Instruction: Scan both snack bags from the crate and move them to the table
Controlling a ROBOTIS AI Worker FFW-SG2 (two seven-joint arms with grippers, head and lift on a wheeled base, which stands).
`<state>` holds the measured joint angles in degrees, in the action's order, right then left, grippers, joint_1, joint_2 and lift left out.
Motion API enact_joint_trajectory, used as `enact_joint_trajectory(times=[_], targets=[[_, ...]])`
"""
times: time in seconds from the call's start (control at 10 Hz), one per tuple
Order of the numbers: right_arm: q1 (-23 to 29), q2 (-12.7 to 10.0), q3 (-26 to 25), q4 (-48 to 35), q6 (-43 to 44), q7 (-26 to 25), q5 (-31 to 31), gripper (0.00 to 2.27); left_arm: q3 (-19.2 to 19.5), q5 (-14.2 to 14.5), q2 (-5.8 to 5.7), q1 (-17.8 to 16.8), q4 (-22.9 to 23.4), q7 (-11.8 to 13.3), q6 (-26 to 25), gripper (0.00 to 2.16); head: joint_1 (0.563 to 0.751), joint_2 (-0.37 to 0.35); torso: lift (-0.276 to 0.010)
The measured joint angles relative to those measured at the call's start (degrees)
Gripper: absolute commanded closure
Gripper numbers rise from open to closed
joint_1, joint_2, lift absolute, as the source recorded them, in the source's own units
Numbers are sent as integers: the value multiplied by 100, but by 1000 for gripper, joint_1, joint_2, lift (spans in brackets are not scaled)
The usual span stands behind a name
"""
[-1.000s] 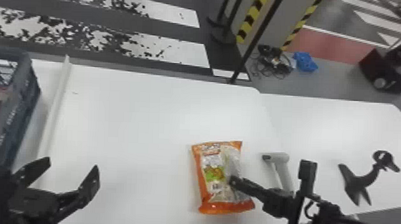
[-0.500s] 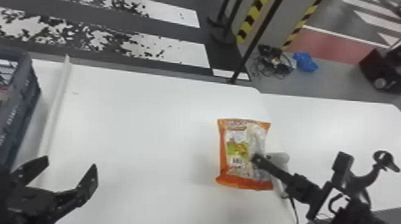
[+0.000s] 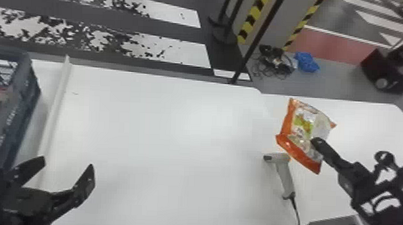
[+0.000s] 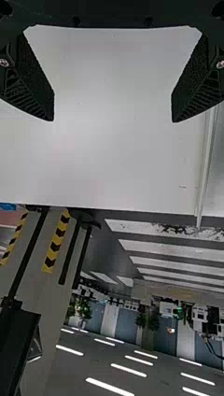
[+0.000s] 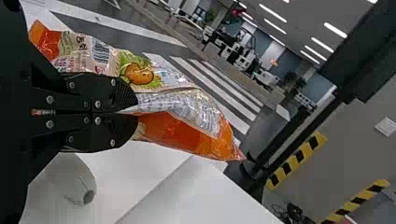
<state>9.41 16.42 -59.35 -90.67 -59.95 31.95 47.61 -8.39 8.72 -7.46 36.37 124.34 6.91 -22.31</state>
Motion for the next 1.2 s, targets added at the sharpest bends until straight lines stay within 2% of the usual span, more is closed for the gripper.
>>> enact_joint_trajectory(times=[0.1,0.3,0.4,0.6,0.7,0.8,0.9,1.0,1.2], targets=[[-151,187,-58,524,336,-247,-67,2250,25,10,-1,17,-15,10,8,63,695,-350,-87],[-315,406,44,1407,1496,-761,-272,2250,75,40,-1,34,-40,26,47,63,695,-350,-87],[-403,521,108,1787,1802,-1097,-315,2250,81,49,-1,35,-41,30,74,63,695,-350,-87],[-478,614,301,2258,2283,-1934,-364,2246,89,82,-1,33,-34,45,126,63,695,-350,-87],[-483,610,417,2401,2504,-2177,-379,2233,88,93,-1,34,-25,69,153,63,695,-350,-87],[-487,603,521,2501,2679,-2257,-402,1818,84,101,-1,43,-18,77,175,63,695,-350,-87],[-510,627,649,2596,2799,-2287,-468,481,83,107,-5,65,-10,86,199,63,695,-350,-87],[-521,647,785,2637,2914,-2289,-529,-1,78,110,-9,84,-1,93,210,63,695,-350,-87],[-463,630,998,2617,3065,-2420,-658,49,45,105,-10,105,8,100,213,63,695,-350,-87]])
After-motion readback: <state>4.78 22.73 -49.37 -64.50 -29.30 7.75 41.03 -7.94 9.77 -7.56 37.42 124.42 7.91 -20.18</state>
